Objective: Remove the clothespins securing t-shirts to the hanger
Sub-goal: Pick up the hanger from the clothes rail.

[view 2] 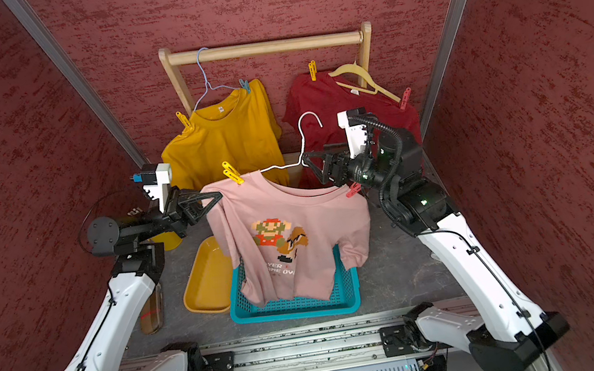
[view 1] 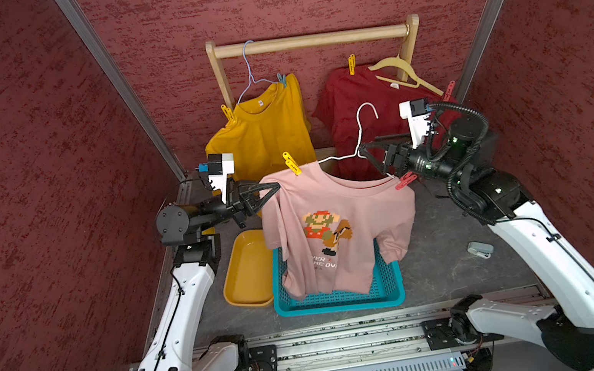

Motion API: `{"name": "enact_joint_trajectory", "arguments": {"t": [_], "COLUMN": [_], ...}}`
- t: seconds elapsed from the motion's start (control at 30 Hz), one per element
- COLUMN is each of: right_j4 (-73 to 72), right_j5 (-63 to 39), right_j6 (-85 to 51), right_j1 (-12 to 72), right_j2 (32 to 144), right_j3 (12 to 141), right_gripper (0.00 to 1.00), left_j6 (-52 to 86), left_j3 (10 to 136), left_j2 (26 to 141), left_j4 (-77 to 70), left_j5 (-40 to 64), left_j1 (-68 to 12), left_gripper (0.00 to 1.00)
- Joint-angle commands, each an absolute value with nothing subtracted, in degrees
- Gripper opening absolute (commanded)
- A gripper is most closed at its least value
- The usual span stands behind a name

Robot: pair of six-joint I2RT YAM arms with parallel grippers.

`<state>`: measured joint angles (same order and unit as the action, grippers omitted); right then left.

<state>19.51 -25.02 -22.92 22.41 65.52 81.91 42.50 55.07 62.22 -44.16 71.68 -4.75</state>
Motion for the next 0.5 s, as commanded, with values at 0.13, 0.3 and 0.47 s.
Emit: {"name": "enact_joint_trajectory", "arguments": {"t": [0.13, 0.3, 0.47], "right_j4": [6.65, 4.30, 6.33], "right_j5": [-33.84, -34.97, -31.67], "right_j6": [-29.31, -30.18, -26.21], "right_j1": [22.85, 23.18, 24.75], "right_j2": [67.73, 68.71, 68.47], "right_j3": [80.62, 79.84, 79.60], "right_gripper": [0.67, 0.45, 0.05], "left_j6": [35.28, 33.29, 27.38], "left_j3": [55.62, 55.37, 56.16], "left_j2": [60.50, 60.04, 59.04], "left_j4": [-38.53, -35.30, -25.23], "left_j5": [71.44, 71.37, 69.82], "left_j1": [-6.13, -6.08, -6.14], "left_gripper": [0.00, 0.00, 0.00]}}
